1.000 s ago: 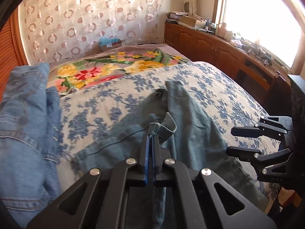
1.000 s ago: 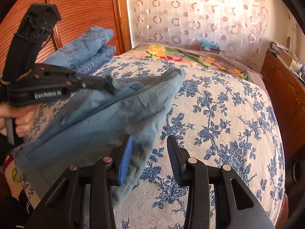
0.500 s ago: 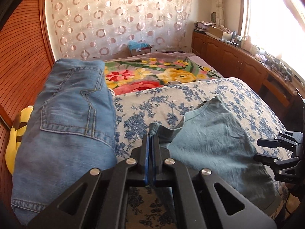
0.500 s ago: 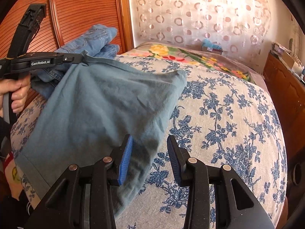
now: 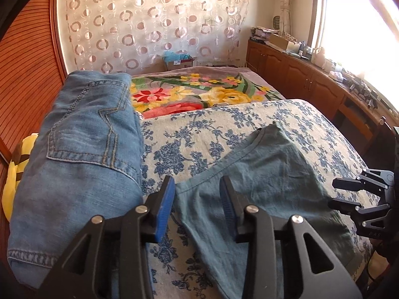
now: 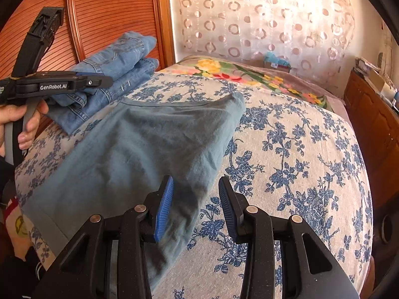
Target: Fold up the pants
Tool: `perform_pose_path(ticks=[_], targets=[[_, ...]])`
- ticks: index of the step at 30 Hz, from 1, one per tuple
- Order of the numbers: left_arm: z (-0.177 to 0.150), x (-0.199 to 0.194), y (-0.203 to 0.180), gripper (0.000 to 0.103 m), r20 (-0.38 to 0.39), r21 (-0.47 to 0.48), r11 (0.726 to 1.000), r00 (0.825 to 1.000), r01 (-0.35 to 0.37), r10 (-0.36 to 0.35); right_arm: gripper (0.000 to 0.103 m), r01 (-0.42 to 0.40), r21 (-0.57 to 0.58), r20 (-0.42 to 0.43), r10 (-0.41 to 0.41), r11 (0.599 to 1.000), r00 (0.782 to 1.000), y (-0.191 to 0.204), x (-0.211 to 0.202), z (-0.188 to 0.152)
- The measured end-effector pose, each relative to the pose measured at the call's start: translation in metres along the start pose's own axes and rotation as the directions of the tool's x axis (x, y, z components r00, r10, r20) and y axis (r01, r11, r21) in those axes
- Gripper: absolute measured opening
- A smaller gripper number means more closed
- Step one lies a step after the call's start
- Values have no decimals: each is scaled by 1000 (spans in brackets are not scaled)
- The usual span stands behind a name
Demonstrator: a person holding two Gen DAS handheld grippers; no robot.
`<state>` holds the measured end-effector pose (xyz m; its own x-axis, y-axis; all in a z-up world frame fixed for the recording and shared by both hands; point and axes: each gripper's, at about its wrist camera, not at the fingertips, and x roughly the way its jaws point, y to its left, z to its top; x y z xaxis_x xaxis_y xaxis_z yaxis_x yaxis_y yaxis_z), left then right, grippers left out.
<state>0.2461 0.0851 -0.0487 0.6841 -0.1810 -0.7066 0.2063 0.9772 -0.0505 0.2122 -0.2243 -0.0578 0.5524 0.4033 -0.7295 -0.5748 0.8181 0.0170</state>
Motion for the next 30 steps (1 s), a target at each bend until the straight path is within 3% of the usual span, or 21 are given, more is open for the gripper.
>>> perform_pose_path(ticks=[13,18,20,30], targets=[[-34,-13,-32,44,-18,40,997,998,61,-60,38,14,10,25,-14,1000,1000,11,-27,-11],[-53,-19,-42,54,-26,44,996,997,78,-77,38,13,17,22,-13,1000,1000,19,-33,-22],[-60,-22,-44,62,-27,40,996,996,82,-81,38,13,16,20,-13,1000,1000,23,-34,-27],[-92,-31,-57,63,-65,56,996,996,72,-68,38,10,27,16,-11,1000,1000,35,-42,-47]])
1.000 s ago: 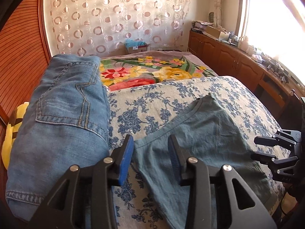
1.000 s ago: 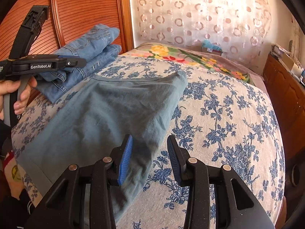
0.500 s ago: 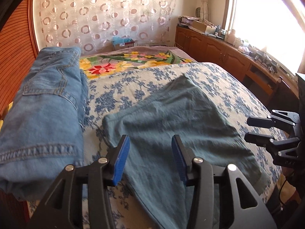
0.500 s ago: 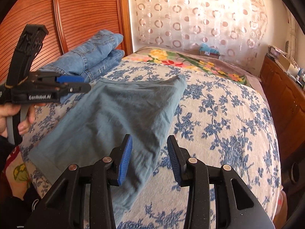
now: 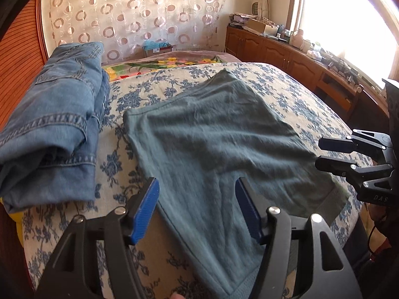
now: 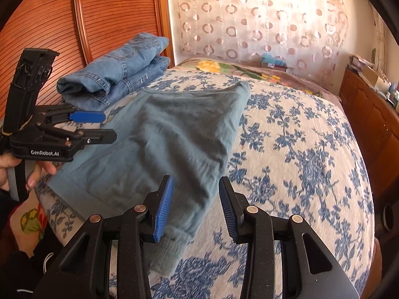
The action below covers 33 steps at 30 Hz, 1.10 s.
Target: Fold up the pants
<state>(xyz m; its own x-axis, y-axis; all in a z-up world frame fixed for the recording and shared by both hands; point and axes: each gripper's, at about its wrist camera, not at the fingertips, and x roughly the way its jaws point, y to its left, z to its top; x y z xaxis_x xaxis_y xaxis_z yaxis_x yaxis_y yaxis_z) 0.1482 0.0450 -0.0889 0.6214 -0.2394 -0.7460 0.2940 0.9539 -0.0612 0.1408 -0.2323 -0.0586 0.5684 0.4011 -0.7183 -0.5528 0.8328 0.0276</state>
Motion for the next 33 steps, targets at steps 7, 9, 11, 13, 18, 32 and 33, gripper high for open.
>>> perform_pose_path(ticks=[7,9,11,13,18,32,33], targets=[[-21,-5,-8,63,-32,4,1000,999,-20,20,38,-5,3,3,5,1000,1000,9,-9,-11],[-29,-7,-11,63,-36,6,999,999,-31,31,38,-12,11,0,12,1000,1000,11,-12,-17],[-34,-8,-10,63,-39,-1,1000,999,-30,30,38,-18,18,-6,18,1000,1000,13,-14,-23],[-41,-8,-11,63,-47,-14,1000,999,-24,24,38,-18,19,-9,18,1000,1000,15,-17,-27],[-54,-15,-11,63,-37,-37,999,999,-28,27,38,-25,24,-16,26,999,1000,20,-20,-32],[-78,-37,-6,63,9,-103,994,1000,-19,20,38,-41,56,-42,44,998,998,17,-22,-52],[-80,-39,-6,63,14,-104,994,1000,-18,20,38,-42,57,-43,45,997,998,17,-21,-53]])
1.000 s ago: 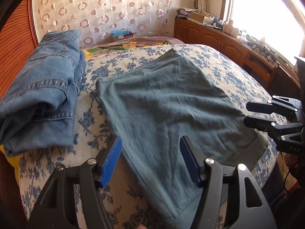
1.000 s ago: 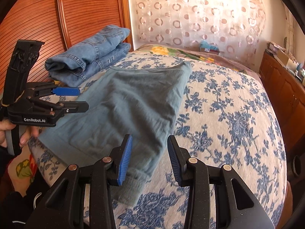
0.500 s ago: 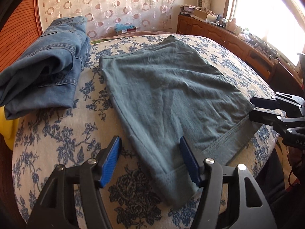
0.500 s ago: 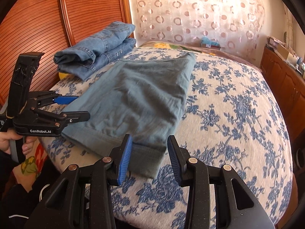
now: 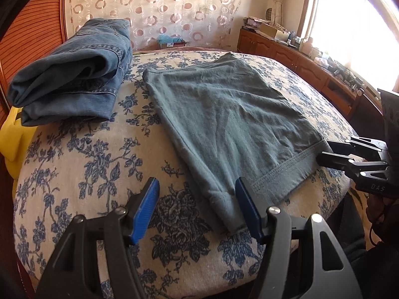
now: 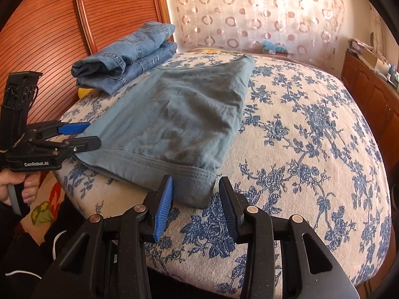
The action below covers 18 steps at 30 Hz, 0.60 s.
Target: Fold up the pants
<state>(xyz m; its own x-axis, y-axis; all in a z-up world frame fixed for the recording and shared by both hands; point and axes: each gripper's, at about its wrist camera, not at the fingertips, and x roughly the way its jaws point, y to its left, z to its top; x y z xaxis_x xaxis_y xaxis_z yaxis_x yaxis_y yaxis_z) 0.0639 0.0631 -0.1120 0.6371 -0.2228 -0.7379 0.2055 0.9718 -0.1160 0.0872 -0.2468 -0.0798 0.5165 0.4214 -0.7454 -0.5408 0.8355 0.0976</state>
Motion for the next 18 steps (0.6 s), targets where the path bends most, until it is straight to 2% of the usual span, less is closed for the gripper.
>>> perform_pose_path(ticks=[1,5,11,18], targets=[[-1,-1,0,63,3,0,1000,1000,3,-3,38,-1,1,-1,1,1000,1000,0,0,-1],[-6,-6,-4,48,7,-2,1000,999,31,-31,38,-2,2,-1,2,1000,1000,0,0,-2],[-12,-10,-11,35,13,2,998,998,59,-59,38,-2,0,-2,2,1000,1000,0,0,-3],[-17,-11,-11,34,33,-20,998,998,56,-55,39,-5,-5,3,5,1000,1000,0,-2,-7]])
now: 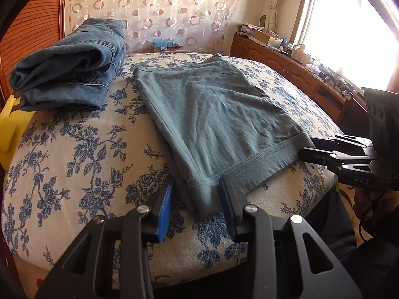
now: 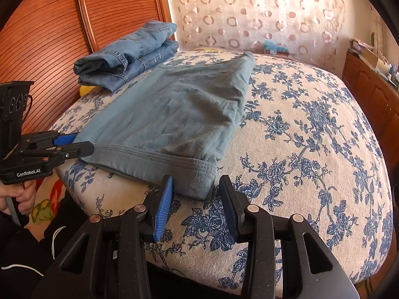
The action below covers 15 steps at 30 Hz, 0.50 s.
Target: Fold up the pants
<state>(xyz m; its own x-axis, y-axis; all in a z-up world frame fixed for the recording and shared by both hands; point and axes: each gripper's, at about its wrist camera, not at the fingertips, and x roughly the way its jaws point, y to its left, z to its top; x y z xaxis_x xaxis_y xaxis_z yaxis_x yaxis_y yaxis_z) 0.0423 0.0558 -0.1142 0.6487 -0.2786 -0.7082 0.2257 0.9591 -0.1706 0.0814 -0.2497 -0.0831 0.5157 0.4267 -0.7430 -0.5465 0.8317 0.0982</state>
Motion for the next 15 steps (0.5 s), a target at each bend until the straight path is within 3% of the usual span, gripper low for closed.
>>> perform_pose_path(ticks=[4,9,11,15], targets=[[-2,-1,-1,34,0,0,1000,1000,-5,5,37,-6,-10,-2,6,1000,1000,2,-1,-1],[-4,-2,-2,33,9,-3,1000,1000,-9,9,23,-15,-14,6,15,1000,1000,1,-1,-1],[-5,-3,-3,24,13,-9,1000,1000,7,-7,13,-37,-6,8,38,999,999,-1,-3,-2],[-5,-8,-4,15,14,-5,1000,999,29,-29,7,-66,-13,6,66,998,998,-1,-7,-1]])
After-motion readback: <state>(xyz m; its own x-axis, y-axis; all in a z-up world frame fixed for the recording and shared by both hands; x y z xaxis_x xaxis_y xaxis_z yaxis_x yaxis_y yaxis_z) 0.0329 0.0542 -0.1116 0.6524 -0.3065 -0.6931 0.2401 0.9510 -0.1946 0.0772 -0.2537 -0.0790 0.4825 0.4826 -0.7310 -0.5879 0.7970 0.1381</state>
